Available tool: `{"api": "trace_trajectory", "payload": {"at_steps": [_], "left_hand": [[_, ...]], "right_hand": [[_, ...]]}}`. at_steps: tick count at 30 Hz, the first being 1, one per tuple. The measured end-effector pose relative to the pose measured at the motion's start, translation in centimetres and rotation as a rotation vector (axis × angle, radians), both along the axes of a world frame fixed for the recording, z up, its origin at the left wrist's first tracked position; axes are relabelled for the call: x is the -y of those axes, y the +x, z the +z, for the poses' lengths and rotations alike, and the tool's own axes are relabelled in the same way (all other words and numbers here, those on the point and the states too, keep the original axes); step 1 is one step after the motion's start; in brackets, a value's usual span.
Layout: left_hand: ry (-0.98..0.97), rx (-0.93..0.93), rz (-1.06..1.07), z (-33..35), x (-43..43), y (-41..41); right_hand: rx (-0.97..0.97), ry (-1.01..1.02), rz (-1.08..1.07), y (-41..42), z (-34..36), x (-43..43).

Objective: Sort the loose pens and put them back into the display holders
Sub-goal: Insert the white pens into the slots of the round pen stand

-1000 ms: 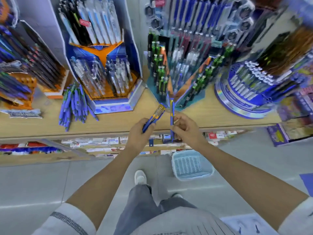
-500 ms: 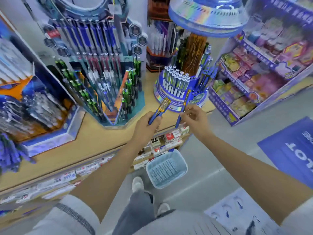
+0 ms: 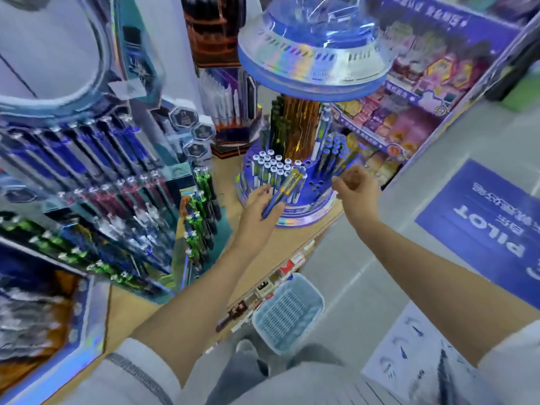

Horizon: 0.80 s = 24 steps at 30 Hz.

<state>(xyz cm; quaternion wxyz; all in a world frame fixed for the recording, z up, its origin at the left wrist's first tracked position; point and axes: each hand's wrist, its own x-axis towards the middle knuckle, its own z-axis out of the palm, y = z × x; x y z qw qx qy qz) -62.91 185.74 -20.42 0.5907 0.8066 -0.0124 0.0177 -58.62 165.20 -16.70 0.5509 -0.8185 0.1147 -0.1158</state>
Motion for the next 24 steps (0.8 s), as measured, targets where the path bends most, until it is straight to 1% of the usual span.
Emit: {"api": "trace_trajectory", "payload": {"at_steps": [3,7,15,18,21,24], "left_hand": [[-0.034,-0.017,-0.028,-0.2,0.1,0.5],[-0.074,-0.042,-0.007,-0.3,0.3,0.8],[-0.147,-0.005,0.001,0.1,-0.3,1.0],[-0.174,-0.013,-0.011,0.6,-0.3,0.9],[-0.196,-0.023,-0.022,0.9,-0.4,0.8],[-0.211,-0.033,-0.032,1.1,-0.5,0.7]], "right_hand": [[0.003,-0.049,-0.027,0.9,0.1,-0.3],[-0.032,-0.132,-0.034,2.3,-0.4,-0.6],[-0.087,-0.269,-0.013,3.4,-0.9,-1.6],[-0.102,-0.282,-0.013,3.8,-0.7,-1.9],[-0.113,-0.326,0.007,4.0,-0.4,-2.2],[-0.166,-0.393,0.022,4.0,-0.9,-2.2]]}}
